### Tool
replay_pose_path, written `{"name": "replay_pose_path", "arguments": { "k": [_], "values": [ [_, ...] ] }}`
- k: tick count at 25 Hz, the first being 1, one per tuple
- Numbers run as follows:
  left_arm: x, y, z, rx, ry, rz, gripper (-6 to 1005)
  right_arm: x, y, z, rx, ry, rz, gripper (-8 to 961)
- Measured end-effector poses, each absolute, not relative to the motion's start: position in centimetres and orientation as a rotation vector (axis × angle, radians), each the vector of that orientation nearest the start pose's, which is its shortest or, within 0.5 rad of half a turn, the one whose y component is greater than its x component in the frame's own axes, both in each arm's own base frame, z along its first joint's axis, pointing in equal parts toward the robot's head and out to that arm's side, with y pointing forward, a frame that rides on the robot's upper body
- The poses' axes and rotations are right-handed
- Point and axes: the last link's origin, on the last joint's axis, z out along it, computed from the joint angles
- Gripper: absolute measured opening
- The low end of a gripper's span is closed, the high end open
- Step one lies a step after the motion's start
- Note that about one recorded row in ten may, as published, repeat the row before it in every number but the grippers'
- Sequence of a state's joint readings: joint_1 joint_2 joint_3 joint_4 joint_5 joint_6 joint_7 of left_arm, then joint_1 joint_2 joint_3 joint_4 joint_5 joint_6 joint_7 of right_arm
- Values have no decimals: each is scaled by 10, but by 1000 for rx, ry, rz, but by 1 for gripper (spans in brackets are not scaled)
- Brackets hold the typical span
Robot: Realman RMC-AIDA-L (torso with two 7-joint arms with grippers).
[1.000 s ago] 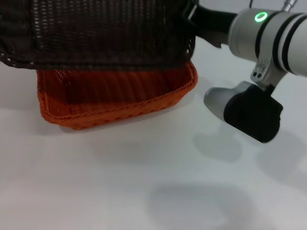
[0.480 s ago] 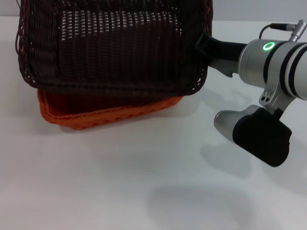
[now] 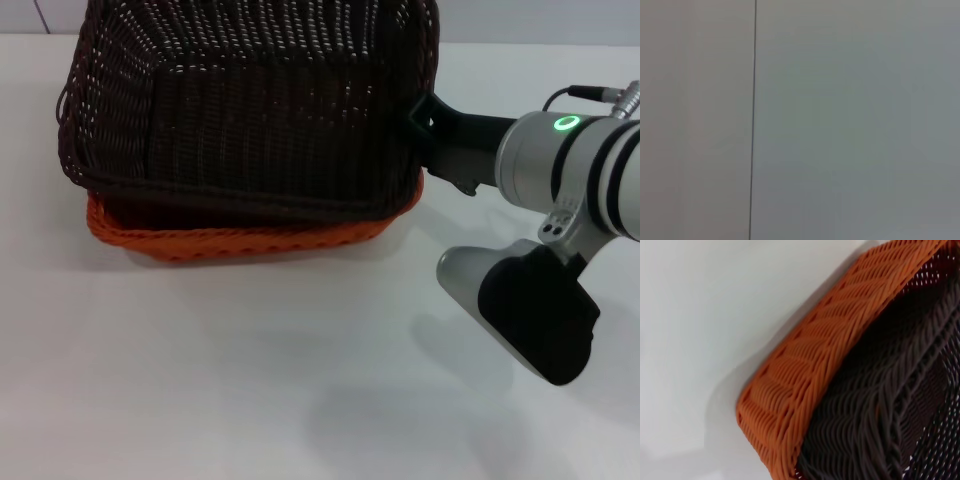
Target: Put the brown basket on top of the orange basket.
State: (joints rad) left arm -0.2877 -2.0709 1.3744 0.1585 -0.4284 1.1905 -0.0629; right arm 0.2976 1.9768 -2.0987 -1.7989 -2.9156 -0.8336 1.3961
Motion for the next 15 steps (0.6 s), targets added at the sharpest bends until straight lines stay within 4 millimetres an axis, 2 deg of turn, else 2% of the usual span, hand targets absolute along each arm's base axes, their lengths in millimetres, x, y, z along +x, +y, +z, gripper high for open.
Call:
{"name": "replay_pose_path", "arguments": {
  "k": [3,8,13,15],
  "values": [
    [-414,281,77,-1045,-606,-501,818,106,307,-39,-1970,-1579,-724,285],
    [-414,286,75,-1058,-622,-497,818,102,294,-33,-2001,-1575,-717,507],
    [-413,289,74,-1063,-626,-495,818,96,270,-31,-2093,-1580,-666,733],
    [-413,289,75,-1063,-624,-496,818,91,260,-34,-2128,-1587,-614,738]
  ]
}}
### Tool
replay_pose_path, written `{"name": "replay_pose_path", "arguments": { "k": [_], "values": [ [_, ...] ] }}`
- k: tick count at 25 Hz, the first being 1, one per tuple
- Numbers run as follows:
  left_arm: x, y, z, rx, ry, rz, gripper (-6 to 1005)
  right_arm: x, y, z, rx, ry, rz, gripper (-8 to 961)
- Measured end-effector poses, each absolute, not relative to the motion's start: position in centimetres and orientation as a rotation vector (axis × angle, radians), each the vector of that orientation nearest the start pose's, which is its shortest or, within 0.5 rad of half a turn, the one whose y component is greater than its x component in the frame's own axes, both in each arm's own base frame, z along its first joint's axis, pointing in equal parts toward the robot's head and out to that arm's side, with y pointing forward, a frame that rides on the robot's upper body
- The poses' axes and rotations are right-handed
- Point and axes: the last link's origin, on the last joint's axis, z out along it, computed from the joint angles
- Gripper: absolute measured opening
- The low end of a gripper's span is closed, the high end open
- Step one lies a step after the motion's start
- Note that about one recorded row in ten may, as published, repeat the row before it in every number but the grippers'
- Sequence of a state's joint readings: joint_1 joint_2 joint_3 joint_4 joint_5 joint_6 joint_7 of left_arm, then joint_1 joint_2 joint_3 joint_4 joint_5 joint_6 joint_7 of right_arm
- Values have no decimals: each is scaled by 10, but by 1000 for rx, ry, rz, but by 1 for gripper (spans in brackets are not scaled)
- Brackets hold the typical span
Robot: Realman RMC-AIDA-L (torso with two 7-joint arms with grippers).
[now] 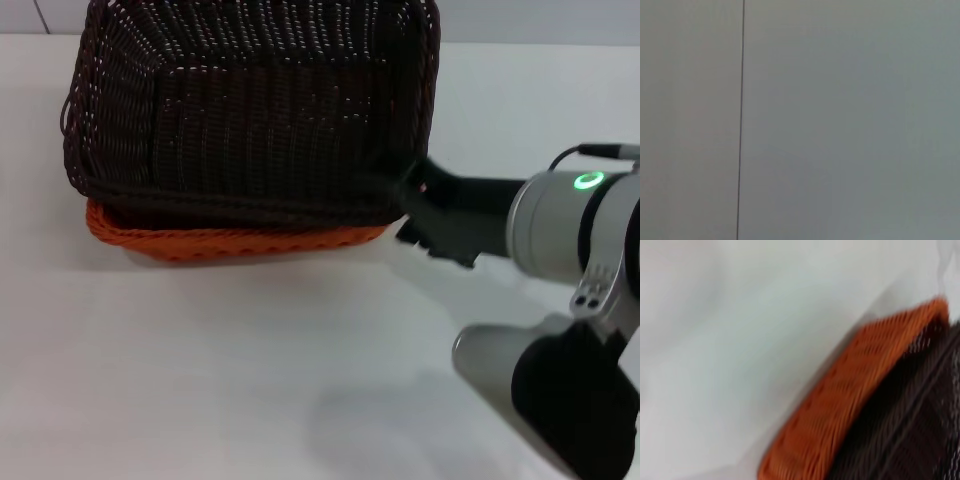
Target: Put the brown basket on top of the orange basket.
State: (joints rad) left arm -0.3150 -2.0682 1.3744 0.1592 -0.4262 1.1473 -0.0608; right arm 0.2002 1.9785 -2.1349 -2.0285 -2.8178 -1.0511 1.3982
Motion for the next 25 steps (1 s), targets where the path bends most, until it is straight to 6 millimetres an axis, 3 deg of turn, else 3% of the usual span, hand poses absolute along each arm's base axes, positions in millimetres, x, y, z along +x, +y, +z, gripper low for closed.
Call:
{"name": "replay_pose_path", "arguments": {
  "k": [9,13,16,21,25],
  "values": [
    [-412,290,76,-1064,-621,-497,819,61,248,-50,-2196,-1415,-216,760],
    [-413,290,77,-1062,-621,-497,819,49,280,-43,-2036,-1132,-41,760],
    [-414,290,78,-1055,-623,-497,819,44,305,-11,-1808,-826,162,759],
    [-414,290,79,-1048,-623,-500,819,77,316,36,-1558,-318,482,760],
    [-414,290,79,-1046,-622,-500,819,139,316,65,-1373,98,692,760]
  ]
}}
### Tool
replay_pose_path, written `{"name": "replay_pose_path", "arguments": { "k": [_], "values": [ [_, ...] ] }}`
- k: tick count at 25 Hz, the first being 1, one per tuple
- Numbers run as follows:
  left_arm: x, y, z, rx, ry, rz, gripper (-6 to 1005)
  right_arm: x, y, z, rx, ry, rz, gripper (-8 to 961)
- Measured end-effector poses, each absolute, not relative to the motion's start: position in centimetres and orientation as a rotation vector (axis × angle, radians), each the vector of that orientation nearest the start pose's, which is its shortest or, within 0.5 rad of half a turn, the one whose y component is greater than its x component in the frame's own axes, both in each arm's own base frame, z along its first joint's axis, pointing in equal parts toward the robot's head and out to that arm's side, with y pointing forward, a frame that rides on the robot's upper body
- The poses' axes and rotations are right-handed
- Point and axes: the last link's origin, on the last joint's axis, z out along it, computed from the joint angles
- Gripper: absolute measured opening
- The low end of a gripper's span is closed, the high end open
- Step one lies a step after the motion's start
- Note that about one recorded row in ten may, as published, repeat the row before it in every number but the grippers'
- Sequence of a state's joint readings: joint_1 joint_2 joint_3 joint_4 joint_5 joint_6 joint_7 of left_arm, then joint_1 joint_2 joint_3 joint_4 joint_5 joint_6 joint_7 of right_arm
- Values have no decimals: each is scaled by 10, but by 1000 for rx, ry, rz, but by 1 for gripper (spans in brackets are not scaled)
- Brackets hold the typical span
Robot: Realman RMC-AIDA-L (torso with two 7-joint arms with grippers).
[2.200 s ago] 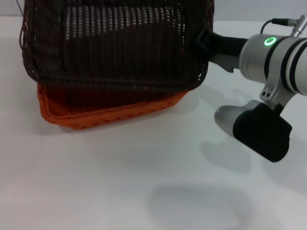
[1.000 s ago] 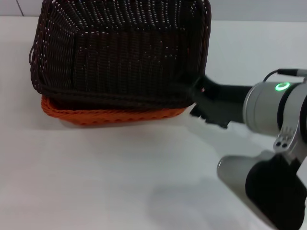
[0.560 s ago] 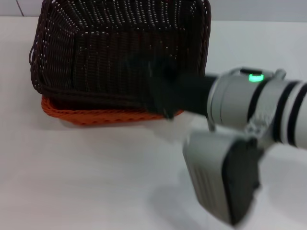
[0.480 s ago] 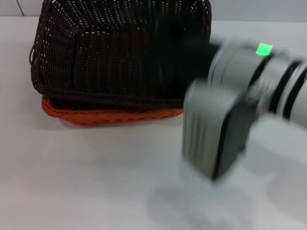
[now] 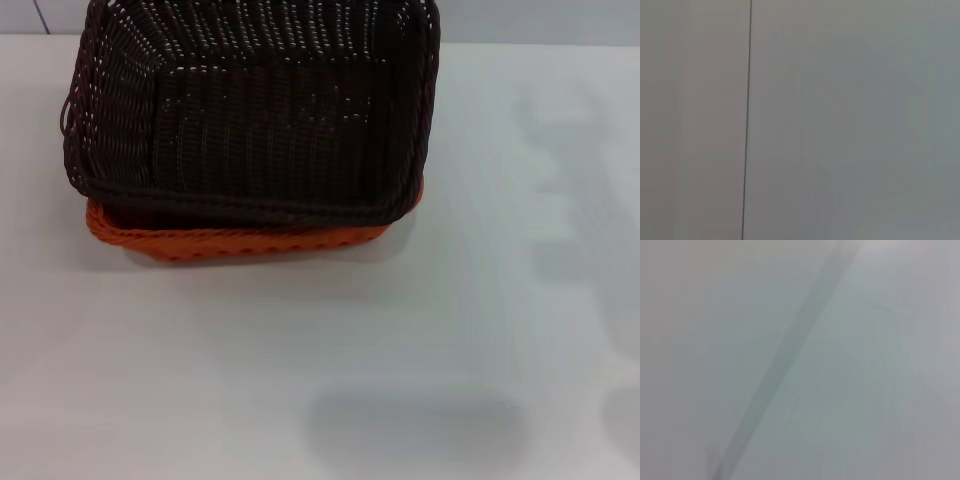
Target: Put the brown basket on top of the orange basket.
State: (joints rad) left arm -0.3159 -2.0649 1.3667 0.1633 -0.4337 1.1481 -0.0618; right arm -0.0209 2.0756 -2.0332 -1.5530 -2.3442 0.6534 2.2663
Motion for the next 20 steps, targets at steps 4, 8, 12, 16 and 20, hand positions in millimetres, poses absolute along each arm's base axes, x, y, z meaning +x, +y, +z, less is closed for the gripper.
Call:
{"name": "replay_pose_path", "arguments": {
  "k": [4,8,12,16,20],
  "values": [
    [-413,289,79,-1044,-619,-504,819,212,306,74,-1186,375,869,760],
    [-413,289,79,-1044,-619,-504,819,271,286,64,-1062,435,905,759],
    [-413,289,80,-1040,-616,-505,819,301,276,58,-1011,455,866,759],
    [-416,287,83,-1023,-617,-500,819,321,274,53,-989,503,807,759],
    [-416,286,83,-1021,-615,-499,819,329,272,49,-990,524,774,760]
  ]
}}
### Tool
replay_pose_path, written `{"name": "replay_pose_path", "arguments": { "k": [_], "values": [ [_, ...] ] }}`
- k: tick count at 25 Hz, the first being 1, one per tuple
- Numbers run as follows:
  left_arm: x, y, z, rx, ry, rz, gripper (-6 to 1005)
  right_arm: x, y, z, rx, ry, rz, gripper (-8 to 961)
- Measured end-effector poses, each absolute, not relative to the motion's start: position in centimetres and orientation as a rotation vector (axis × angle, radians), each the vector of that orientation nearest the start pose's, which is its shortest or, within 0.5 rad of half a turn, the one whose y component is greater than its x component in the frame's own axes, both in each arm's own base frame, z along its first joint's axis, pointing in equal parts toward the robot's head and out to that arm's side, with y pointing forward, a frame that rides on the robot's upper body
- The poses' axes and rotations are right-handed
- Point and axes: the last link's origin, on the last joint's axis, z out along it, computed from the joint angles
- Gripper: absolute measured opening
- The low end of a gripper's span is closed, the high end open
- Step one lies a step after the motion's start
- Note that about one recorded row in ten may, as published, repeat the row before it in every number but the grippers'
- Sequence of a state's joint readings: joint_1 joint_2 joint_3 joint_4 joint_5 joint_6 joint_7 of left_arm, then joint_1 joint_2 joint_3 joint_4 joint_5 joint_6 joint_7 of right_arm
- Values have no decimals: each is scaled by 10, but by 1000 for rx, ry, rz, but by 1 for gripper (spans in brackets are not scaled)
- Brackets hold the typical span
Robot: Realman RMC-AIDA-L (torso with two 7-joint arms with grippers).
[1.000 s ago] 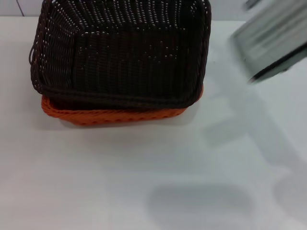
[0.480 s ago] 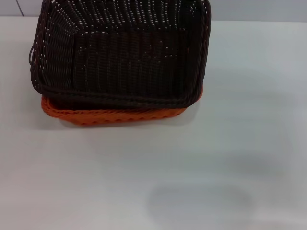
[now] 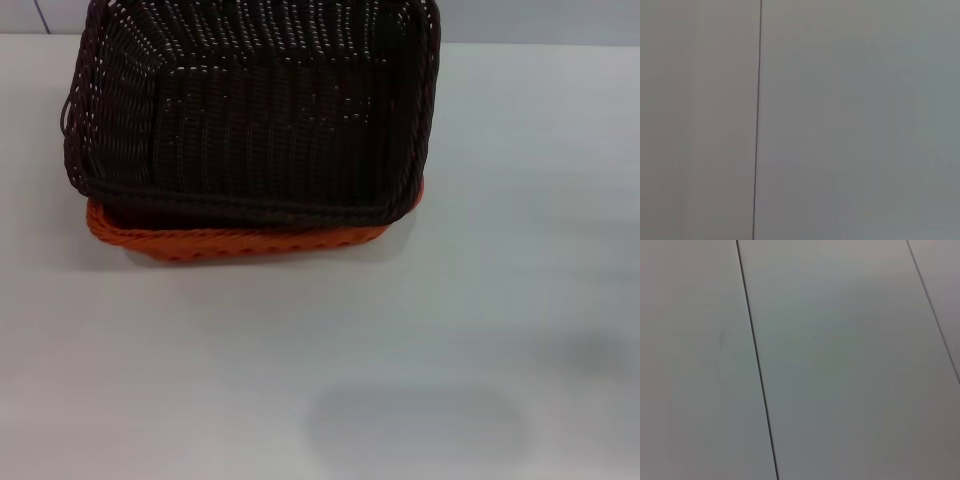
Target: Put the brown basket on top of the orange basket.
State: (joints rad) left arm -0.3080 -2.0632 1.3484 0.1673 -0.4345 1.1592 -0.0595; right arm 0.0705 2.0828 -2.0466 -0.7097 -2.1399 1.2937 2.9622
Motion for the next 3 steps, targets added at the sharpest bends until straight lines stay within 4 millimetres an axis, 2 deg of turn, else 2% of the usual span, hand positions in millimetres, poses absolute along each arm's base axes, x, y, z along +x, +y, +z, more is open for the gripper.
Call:
{"name": "replay_pose_path", "arguments": {
  "k": [3],
  "values": [
    [-416,286,83,-1024,-612,-494,819,331,273,48,-1002,520,758,760]
  ]
}}
